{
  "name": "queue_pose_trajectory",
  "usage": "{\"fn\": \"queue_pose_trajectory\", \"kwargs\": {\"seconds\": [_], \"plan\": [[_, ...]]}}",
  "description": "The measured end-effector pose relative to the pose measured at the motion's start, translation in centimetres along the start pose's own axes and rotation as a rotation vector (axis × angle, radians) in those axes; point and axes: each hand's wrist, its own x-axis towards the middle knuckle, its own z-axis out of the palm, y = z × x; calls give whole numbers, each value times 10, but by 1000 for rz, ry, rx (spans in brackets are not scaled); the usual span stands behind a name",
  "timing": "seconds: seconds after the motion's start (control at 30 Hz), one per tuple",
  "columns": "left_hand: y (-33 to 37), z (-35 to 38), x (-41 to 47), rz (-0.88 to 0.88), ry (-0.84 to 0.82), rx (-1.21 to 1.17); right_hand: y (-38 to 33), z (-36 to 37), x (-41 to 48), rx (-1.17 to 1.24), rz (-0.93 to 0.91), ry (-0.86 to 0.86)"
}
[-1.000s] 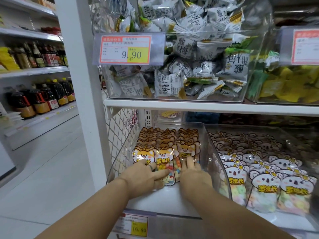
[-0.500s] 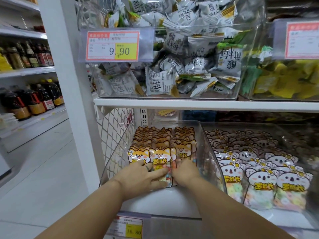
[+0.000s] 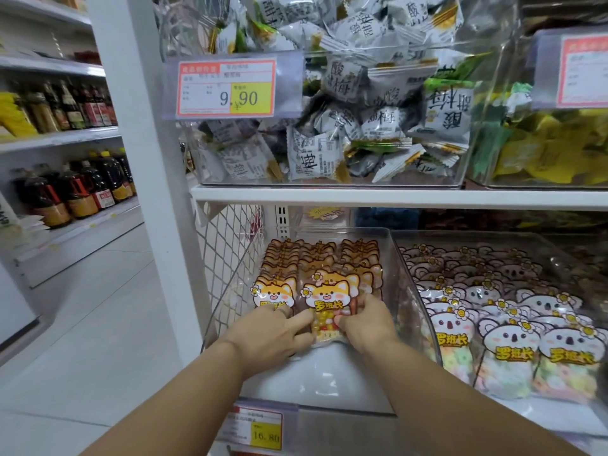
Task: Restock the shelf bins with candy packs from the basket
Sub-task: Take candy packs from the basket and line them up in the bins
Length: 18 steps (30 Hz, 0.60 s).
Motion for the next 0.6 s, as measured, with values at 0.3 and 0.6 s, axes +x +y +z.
{"fn": "queue_pose_trajectory", "kwargs": {"seconds": [0.3,0.6], "plan": [[1,-11,-5,-4,5,-20,-5,6,-2,-332,-56,17],[9,-13,-8,-243,101,-394,-4,14,4,-85,-80,-255]]}}
